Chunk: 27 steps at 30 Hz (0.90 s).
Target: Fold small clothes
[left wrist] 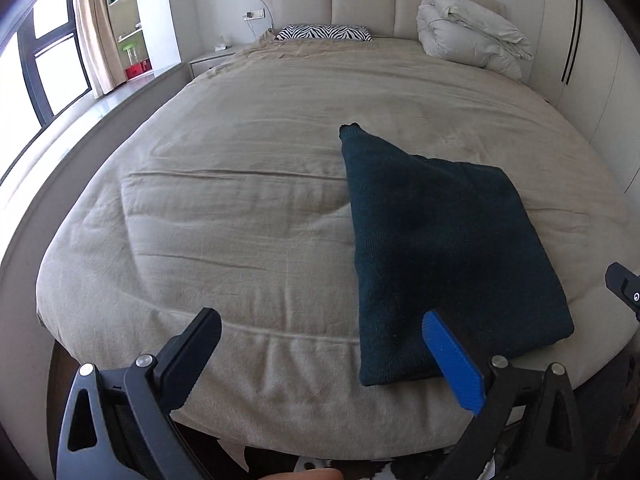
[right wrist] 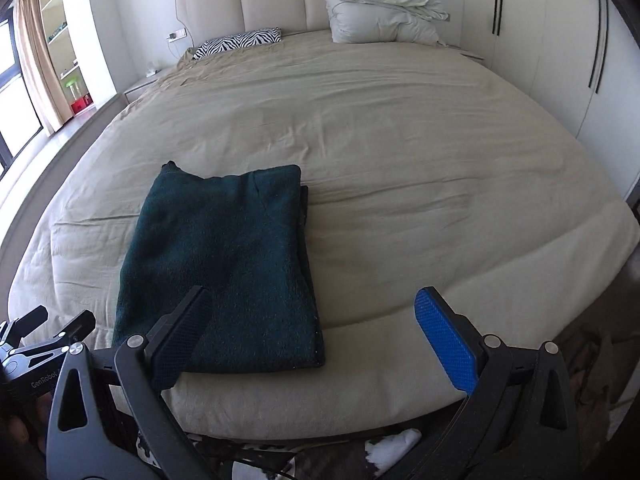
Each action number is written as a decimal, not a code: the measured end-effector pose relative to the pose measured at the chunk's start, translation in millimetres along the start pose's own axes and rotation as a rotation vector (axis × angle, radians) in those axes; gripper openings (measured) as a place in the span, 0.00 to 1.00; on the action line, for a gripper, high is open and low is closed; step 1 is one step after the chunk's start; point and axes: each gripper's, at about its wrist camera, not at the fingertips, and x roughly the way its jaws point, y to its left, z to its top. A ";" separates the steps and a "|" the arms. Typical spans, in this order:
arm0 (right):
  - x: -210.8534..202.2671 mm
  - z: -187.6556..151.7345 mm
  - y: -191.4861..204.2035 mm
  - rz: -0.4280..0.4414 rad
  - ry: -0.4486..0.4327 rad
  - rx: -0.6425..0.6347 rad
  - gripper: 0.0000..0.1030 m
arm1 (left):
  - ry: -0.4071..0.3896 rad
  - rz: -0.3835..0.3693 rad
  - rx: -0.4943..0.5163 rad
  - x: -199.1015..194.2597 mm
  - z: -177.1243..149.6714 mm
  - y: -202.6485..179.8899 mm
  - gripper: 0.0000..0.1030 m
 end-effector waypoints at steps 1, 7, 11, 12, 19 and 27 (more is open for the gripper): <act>1.4 -1.8 2.0 -0.002 0.005 -0.006 1.00 | 0.000 -0.001 0.001 0.6 0.3 -0.6 1.00; 8.3 -10.8 11.3 -0.017 0.029 -0.032 1.00 | 0.015 -0.036 0.003 4.0 -2.0 -4.7 1.00; 13.9 -12.6 12.3 -0.016 0.044 -0.033 1.00 | 0.021 -0.042 0.005 6.8 -2.0 -5.5 1.00; 15.4 -13.2 12.8 -0.017 0.045 -0.034 1.00 | 0.023 -0.043 0.005 8.2 -2.0 -4.8 1.00; 21.2 -14.1 15.5 -0.017 0.063 -0.041 1.00 | 0.031 -0.036 0.005 12.9 -3.6 -4.7 1.00; 26.7 -15.7 21.8 -0.020 0.074 -0.055 1.00 | 0.028 -0.033 0.010 14.2 -4.9 -4.8 1.00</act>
